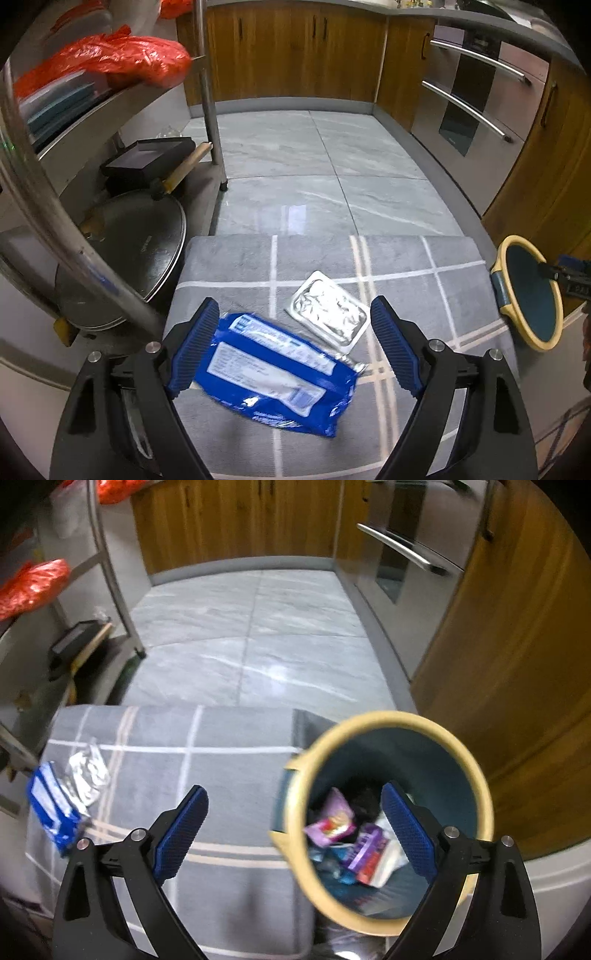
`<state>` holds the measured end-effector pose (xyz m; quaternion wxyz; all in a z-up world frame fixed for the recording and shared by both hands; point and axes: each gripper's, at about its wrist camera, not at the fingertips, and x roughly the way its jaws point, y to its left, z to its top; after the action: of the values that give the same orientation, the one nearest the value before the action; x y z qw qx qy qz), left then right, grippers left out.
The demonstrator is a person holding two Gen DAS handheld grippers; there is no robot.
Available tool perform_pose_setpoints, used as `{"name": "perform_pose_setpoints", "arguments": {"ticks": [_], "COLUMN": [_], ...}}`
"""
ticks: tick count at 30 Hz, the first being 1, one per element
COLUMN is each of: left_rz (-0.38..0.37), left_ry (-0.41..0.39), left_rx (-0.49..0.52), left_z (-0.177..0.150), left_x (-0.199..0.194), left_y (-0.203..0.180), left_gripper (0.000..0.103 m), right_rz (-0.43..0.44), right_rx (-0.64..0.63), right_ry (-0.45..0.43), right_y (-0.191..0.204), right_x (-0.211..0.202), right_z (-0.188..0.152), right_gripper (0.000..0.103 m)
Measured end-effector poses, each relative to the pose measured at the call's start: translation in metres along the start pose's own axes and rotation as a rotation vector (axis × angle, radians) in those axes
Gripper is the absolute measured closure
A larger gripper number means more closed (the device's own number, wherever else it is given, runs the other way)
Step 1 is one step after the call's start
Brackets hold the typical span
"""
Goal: Collect trash
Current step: 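Move both open grippers back over the wipes pack and foil tray, then grasp the blue wipes pack with the left gripper while the right grasps the silver foil tray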
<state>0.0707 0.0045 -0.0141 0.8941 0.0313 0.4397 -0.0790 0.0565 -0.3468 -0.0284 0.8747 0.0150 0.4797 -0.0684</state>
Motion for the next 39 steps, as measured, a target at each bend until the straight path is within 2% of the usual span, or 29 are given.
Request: {"name": "perform_pose_setpoints", "arguments": {"ticks": [7,10,12,16,19,22,26,29,33,37,39], "left_rz": [0.028,0.066,0.069,0.049,0.057,0.043,0.064,0.045,0.000,-0.031,-0.039], "left_ry": [0.042,0.080,0.108,0.162,0.196,0.240,0.267,0.301,0.362,0.429,0.424], "left_rx": [0.048,0.062,0.033,-0.059,-0.089,-0.170,-0.208,-0.237,-0.260,-0.264,-0.277], "left_z": [-0.017,-0.025,-0.028,-0.036,-0.043,-0.050,-0.057,-0.062,-0.070,-0.080,-0.080], "left_x": [0.008,0.019,0.026,0.040,0.051,0.059,0.064,0.070,0.080,0.094,0.095], "left_y": [0.018,0.026,0.032,0.040,0.043,0.054,0.066,0.070,0.069,0.069,0.070], "left_gripper": [0.014,0.014,0.014,0.013,0.013,0.013,0.013,0.014,0.019,0.033,0.034], "right_rz": [0.074,0.122,0.147,0.132,0.157,0.168,0.180,0.195,0.221,0.225,0.226], "right_rx": [-0.012,0.012,0.016,-0.080,-0.116,-0.150,-0.194,-0.220,-0.267,-0.315,-0.332], "right_ry": [0.014,0.037,0.065,0.057,0.064,0.079,0.083,0.094,0.103,0.112,0.123], "right_y": [0.053,0.078,0.092,0.124,0.145,0.159,0.175,0.186,0.205,0.226,0.232], "right_x": [0.007,0.017,0.025,0.035,0.044,0.053,0.061,0.069,0.078,0.091,0.097], "right_z": [0.010,0.009,0.008,0.006,0.001,-0.004,-0.007,-0.007,-0.008,-0.008,-0.009], "right_gripper": [0.009,0.009,0.009,0.009,0.009,0.009,0.009,0.009,0.009,0.009,0.009]}}
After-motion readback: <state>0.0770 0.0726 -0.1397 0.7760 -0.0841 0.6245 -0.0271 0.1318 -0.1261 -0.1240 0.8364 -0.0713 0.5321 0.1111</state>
